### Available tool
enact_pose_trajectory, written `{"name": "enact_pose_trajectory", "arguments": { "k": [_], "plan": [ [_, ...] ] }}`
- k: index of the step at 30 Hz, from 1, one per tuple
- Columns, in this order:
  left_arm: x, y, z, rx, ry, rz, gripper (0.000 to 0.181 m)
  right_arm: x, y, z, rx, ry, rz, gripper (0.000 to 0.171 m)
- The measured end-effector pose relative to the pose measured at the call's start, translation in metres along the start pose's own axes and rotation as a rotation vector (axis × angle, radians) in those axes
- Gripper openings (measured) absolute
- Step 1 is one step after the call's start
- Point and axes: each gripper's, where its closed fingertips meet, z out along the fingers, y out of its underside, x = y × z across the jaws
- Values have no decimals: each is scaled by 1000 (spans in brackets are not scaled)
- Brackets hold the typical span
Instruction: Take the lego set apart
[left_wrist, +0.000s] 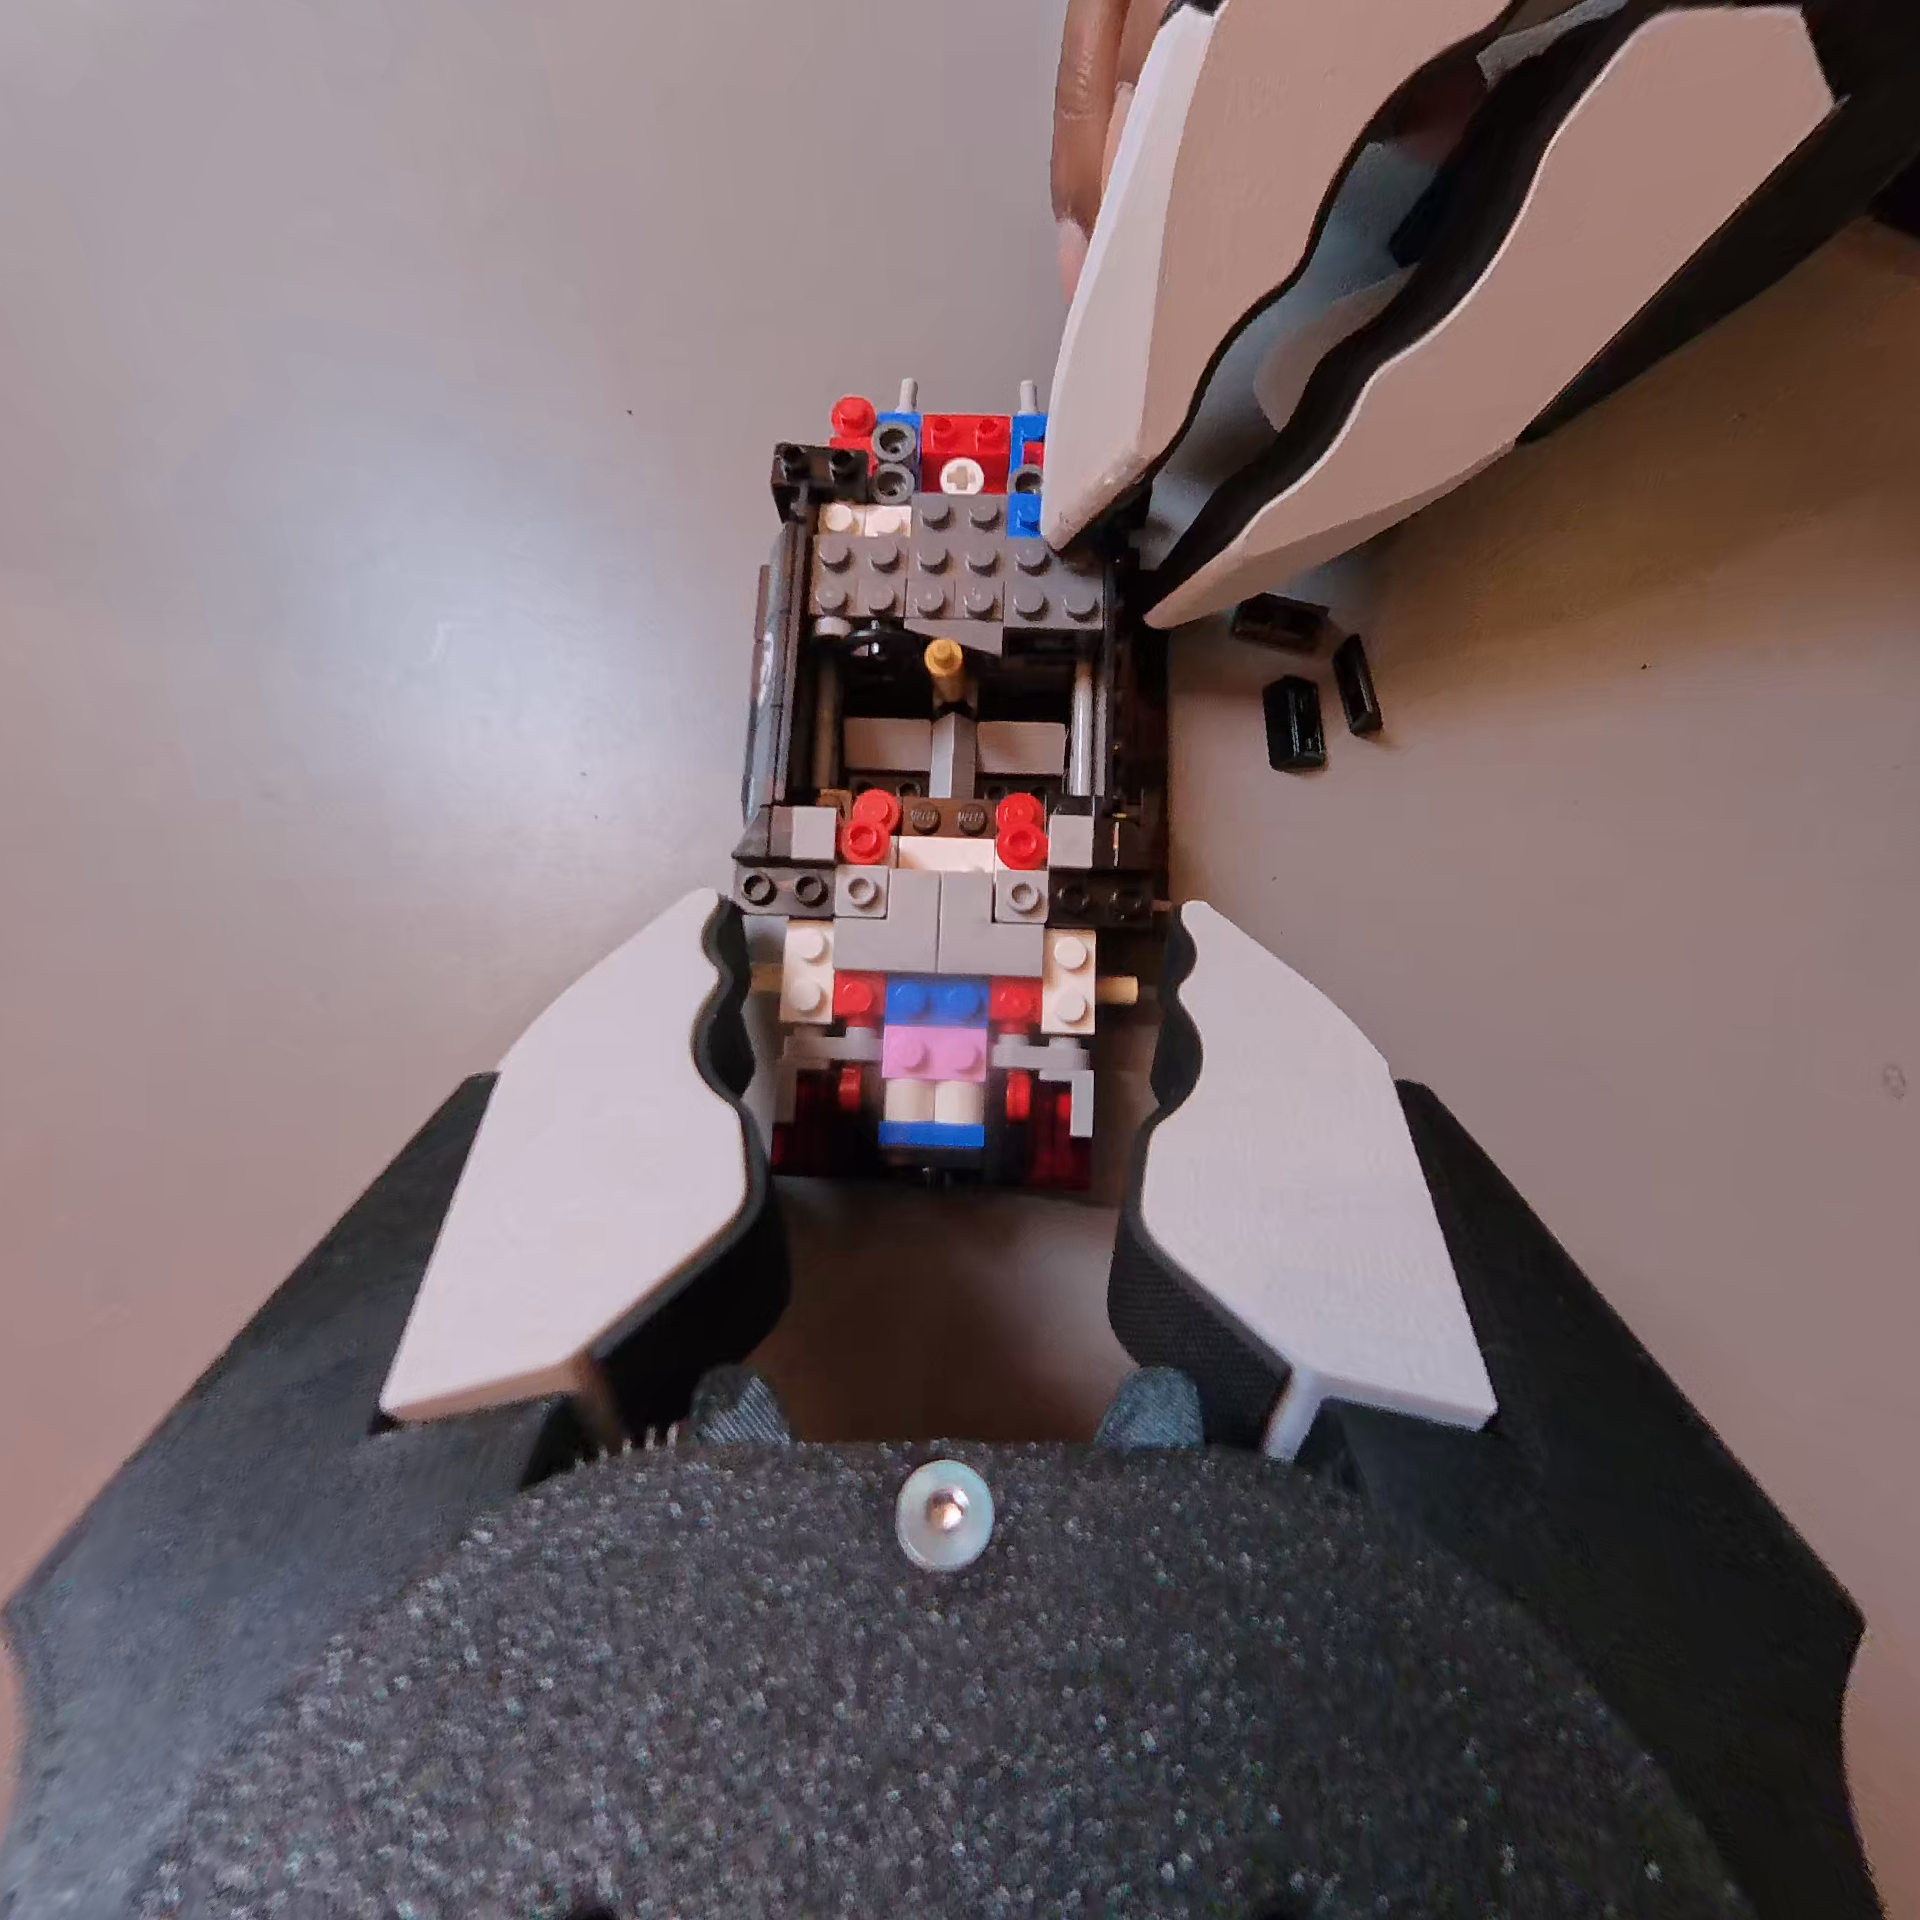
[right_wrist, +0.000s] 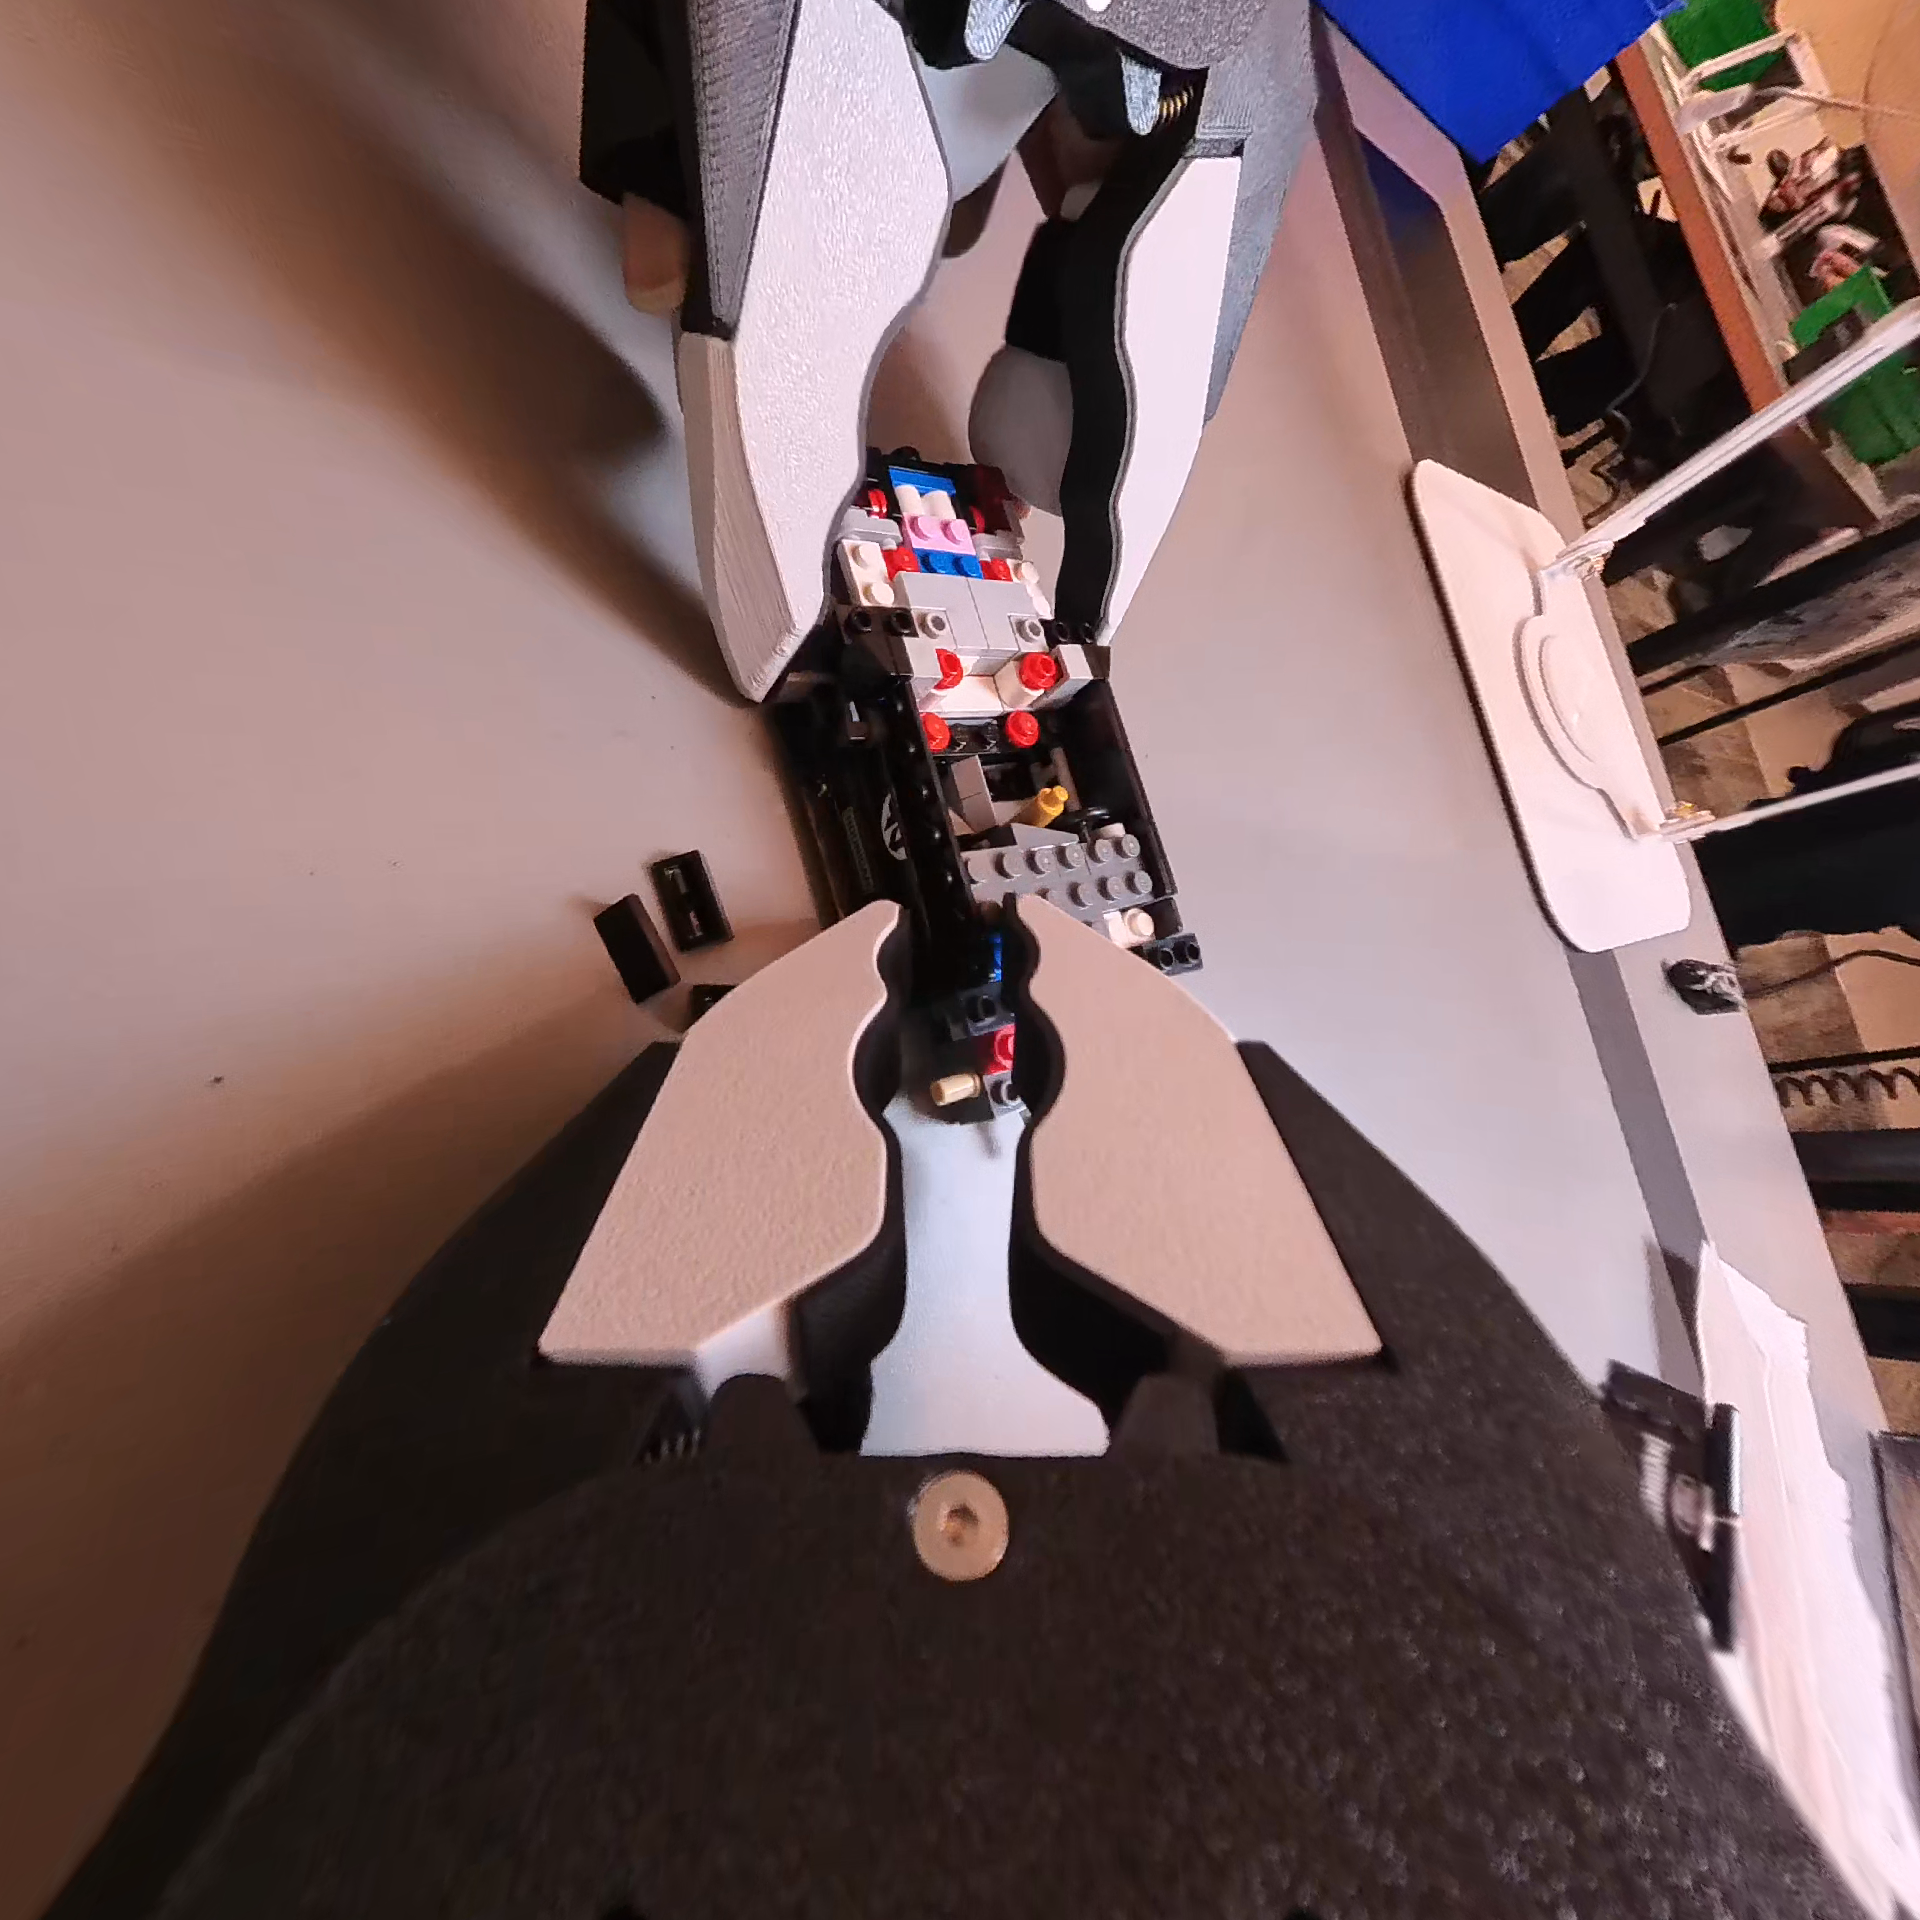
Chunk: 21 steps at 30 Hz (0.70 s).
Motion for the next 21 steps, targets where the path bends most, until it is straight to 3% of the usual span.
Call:
{"name": "enact_pose_trajectory", "arguments": {
  "k": [17, 21],
  "plan": [
    [-1, -2, 0, 34, 17, -17, 74, 5, 2, -3, 36, -4, 49, 11],
    [-3, -21, -13, 155, 38, -63, 82, 7, -15, -13, 139, -39, 144, 13]
  ]
}}
